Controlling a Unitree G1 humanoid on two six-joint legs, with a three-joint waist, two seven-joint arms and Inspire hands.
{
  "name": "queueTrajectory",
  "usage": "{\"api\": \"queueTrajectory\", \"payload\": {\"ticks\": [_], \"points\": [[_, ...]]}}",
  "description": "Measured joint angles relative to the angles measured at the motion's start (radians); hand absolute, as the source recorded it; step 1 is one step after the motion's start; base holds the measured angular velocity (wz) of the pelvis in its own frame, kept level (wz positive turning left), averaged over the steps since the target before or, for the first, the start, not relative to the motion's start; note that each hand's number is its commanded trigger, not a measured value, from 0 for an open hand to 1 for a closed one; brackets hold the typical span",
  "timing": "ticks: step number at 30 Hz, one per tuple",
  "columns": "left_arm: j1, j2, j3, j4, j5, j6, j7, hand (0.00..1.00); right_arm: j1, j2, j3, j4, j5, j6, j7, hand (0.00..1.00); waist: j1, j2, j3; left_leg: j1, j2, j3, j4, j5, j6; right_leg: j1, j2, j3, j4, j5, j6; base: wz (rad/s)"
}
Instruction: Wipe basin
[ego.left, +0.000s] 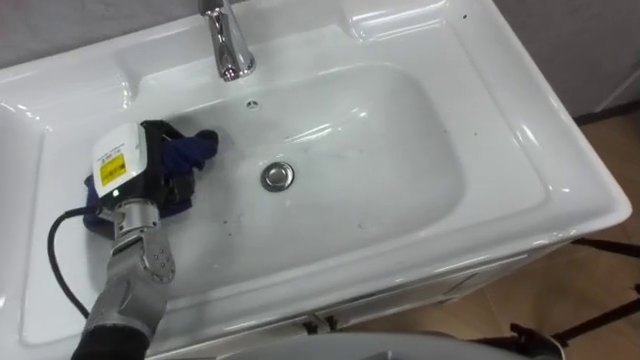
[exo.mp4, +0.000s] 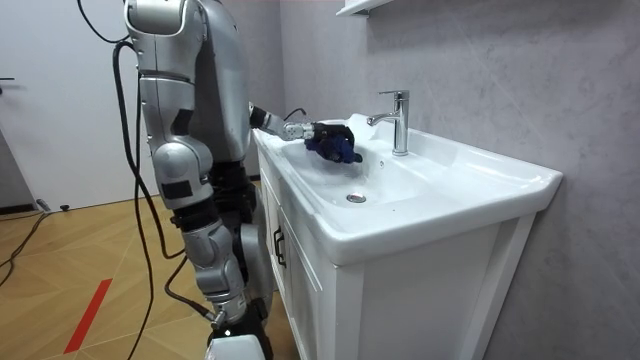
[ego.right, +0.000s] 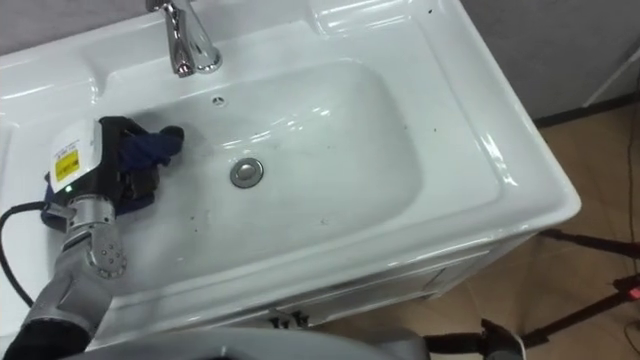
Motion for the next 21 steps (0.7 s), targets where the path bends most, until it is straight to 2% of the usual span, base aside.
{"api": "queueTrajectory", "payload": {"ticks": [9, 16, 21], "points": [[-0.001, 0.005, 0.000, -0.042, 0.001, -0.010, 0.040, 1.00, 0.000, -0.001, 0.011, -0.001, 0.018, -0.009, 0.000, 0.00, 0.015, 0.004, -0.0032, -0.009, -0.007, -0.012, 0.004, 0.000, 0.000, -0.009, -0.007, -0.009, -0.003, 0.005, 0.008, 0.04], [-0.003, 0.028, 0.013, -0.189, 0.055, -0.013, 0.070, 1.00, -0.006, -0.003, 0.073, 0.042, 0.060, -0.010, 0.002, 0.00, 0.026, 0.007, -0.0044, -0.008, -0.016, -0.017, 0.013, 0.001, 0.001, -0.002, -0.015, -0.007, -0.002, 0.008, 0.017, 0.02], [-0.013, 0.036, 0.020, -0.218, 0.055, -0.015, 0.080, 1.00, -0.001, -0.004, 0.093, 0.057, 0.070, -0.007, 0.003, 0.00, 0.026, 0.010, -0.0023, -0.008, -0.016, -0.017, 0.013, 0.001, 0.001, -0.001, -0.015, -0.005, -0.002, 0.007, 0.018, 0.00]]}}
